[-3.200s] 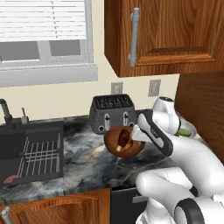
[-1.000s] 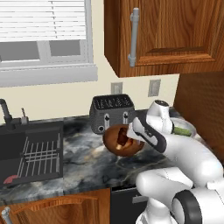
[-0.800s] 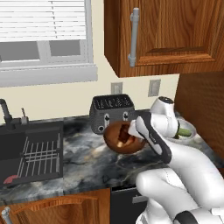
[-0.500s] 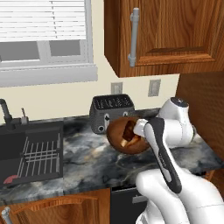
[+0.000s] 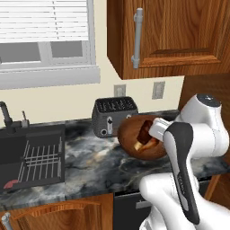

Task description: Place the bowl with the potato and cucumber on the top shelf of the fridge. Place the bowl with the chicken drumstick and steak on the second highest shelf of the fridge.

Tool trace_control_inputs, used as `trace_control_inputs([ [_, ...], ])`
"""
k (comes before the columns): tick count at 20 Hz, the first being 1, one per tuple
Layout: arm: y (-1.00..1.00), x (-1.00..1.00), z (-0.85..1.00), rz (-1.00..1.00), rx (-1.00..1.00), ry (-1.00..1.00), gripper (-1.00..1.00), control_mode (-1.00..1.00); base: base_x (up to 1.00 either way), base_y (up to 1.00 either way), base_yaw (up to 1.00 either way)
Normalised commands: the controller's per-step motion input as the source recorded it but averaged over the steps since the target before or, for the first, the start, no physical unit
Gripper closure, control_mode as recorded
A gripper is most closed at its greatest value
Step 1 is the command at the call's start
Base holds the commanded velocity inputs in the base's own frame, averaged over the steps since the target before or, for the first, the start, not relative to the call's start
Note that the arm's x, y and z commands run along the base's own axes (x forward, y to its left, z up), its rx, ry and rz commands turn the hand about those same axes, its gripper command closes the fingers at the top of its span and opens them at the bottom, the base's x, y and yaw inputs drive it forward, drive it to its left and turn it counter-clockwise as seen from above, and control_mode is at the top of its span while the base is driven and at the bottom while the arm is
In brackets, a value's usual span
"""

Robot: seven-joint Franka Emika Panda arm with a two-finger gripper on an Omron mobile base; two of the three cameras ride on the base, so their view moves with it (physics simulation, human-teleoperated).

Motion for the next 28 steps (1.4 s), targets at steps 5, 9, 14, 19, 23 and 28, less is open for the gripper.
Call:
trace_control_inputs([
  [5, 0.00, -0.44, 0.16, -0.09, 0.00, -0.01, 1.00, -1.00, 0.00, 0.00, 0.00],
  [9, 0.00, 0.00, 0.00, 0.00, 0.00, 0.00, 1.00, 1.00, -0.11, 0.00, -0.02],
  [14, 0.00, 0.00, 0.00, 0.00, 0.00, 0.00, 1.00, 1.00, -0.93, -0.10, -0.26],
  [19, 0.00, 0.00, 0.00, 0.00, 0.00, 0.00, 1.00, 1.00, -1.00, -0.30, -0.43],
  [23, 0.00, 0.00, 0.00, 0.00, 0.00, 0.00, 1.00, 1.00, -1.00, -0.43, -0.44],
  [28, 0.00, 0.00, 0.00, 0.00, 0.00, 0.00, 1.00, 1.00, -0.68, -0.82, -0.36],
])
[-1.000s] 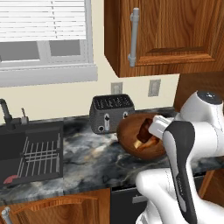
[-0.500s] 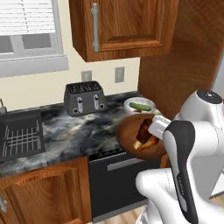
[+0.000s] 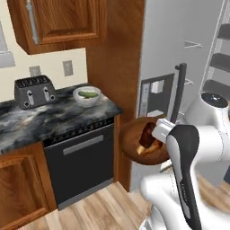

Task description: Place the bowl with the potato and cucumber on the top shelf of the fridge. Place the bowl with the chicken drumstick and steak on the second highest shelf of the fridge.

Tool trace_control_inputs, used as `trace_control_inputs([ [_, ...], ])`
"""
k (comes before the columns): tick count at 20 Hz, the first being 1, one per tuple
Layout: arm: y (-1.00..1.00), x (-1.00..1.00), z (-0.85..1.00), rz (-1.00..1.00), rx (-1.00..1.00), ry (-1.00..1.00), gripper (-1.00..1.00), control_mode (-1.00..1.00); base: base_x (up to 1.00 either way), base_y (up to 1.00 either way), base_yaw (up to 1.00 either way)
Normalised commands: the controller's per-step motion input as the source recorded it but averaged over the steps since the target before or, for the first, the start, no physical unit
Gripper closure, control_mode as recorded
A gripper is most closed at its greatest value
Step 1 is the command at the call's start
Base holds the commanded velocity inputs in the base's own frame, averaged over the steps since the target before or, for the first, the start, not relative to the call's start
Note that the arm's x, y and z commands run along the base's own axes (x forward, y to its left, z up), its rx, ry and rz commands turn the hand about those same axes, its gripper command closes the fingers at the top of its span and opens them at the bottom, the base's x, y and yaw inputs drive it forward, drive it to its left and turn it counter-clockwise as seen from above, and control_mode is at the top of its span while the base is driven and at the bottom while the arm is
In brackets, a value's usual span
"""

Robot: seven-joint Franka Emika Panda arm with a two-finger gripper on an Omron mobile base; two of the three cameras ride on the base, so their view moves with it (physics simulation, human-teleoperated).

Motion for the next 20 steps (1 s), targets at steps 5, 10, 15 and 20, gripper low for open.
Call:
trace_control_inputs([
  [5, 0.00, 0.00, 0.00, 0.00, 0.00, 0.00, 1.00, 1.00, 0.02, -1.00, -0.18],
  [10, 0.00, 0.00, 0.00, 0.00, 0.00, 0.00, 1.00, 1.00, 0.54, -0.92, 0.00],
  [15, 0.00, 0.00, 0.00, 0.00, 0.00, 0.00, 1.00, 1.00, 0.60, -0.77, 0.06],
  [20, 0.00, 0.00, 0.00, 0.00, 0.00, 0.00, 1.00, 1.00, 0.46, -0.57, 0.16],
])
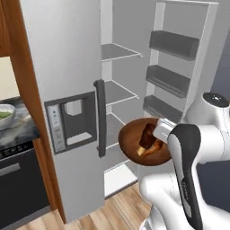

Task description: Place the bowl with the potato and cucumber on the top shelf of the fridge. Place the bowl with the chicken drumstick and steak on the second highest shelf of the fridge.

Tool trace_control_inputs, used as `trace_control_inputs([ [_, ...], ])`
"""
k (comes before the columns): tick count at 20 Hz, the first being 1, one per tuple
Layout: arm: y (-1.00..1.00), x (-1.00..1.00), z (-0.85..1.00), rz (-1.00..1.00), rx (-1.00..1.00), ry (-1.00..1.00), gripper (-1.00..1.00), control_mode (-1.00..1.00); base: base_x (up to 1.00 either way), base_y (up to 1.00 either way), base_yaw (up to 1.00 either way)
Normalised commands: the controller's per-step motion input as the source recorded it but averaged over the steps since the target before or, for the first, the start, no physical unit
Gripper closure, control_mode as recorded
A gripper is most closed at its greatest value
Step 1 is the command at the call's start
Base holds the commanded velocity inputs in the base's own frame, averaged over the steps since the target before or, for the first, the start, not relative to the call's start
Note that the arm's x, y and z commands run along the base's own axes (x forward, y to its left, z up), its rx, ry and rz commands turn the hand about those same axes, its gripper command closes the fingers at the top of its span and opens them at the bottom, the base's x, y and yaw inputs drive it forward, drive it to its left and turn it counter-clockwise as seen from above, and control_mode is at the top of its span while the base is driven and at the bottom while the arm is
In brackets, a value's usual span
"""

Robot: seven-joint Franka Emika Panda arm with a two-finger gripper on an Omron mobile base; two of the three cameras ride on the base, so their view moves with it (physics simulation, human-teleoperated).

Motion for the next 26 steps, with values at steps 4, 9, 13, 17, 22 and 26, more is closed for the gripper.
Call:
trace_control_inputs([
  [4, 0.00, 0.00, 0.00, 0.00, 0.00, 0.00, 1.00, 1.00, 0.35, -0.11, 0.34],
  [9, 0.00, 0.00, 0.00, 0.00, 0.00, 0.00, 1.00, 1.00, 0.40, -0.03, 0.37],
  [13, 0.00, 0.00, 0.00, 0.00, 0.00, 0.00, 1.00, 1.00, 0.44, -0.19, 0.20],
  [17, 0.00, 0.00, 0.00, 0.00, 0.00, 0.00, 1.00, 1.00, 0.57, -0.40, 0.06],
  [22, 0.00, 0.00, 0.00, 0.00, 0.00, 0.00, 1.00, 1.00, 0.55, -0.31, 0.00],
  [26, 0.00, 0.00, 0.00, 0.00, 0.00, 0.00, 1.00, 1.00, 0.61, -0.19, 0.00],
])
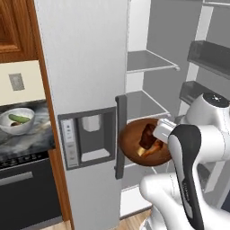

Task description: Place the bowl with the potato and cucumber on the top shelf of the fridge. Place the bowl with the chicken drumstick and steak on the second highest shelf of the fridge.

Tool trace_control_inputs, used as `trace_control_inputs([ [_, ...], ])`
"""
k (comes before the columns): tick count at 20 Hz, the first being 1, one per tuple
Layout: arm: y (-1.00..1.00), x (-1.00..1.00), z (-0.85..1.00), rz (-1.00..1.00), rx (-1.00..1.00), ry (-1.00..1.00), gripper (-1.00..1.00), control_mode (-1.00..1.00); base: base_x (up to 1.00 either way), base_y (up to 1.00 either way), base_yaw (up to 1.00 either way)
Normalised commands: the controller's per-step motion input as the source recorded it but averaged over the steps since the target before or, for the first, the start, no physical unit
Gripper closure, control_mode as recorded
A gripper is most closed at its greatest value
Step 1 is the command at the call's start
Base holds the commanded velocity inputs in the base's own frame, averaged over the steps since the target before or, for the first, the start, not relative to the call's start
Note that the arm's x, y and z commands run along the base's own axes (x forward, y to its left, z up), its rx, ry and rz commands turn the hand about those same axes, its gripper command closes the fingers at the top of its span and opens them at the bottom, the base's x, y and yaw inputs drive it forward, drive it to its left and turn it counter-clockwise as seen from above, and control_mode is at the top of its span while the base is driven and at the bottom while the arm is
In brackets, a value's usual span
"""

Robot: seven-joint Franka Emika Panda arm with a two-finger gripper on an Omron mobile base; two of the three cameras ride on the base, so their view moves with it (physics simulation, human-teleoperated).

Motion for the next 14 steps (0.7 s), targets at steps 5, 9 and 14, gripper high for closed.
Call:
trace_control_inputs([
  [5, 0.00, 0.00, 0.00, 0.00, 0.00, 0.00, 1.00, 1.00, 0.33, -0.37, 0.00],
  [9, 0.00, 0.00, 0.00, 0.00, 0.00, 0.00, 1.00, 1.00, 0.39, -0.36, 0.00],
  [14, 0.00, 0.00, 0.00, 0.00, 0.00, 0.00, 1.00, 1.00, 0.46, -0.24, 0.00],
])
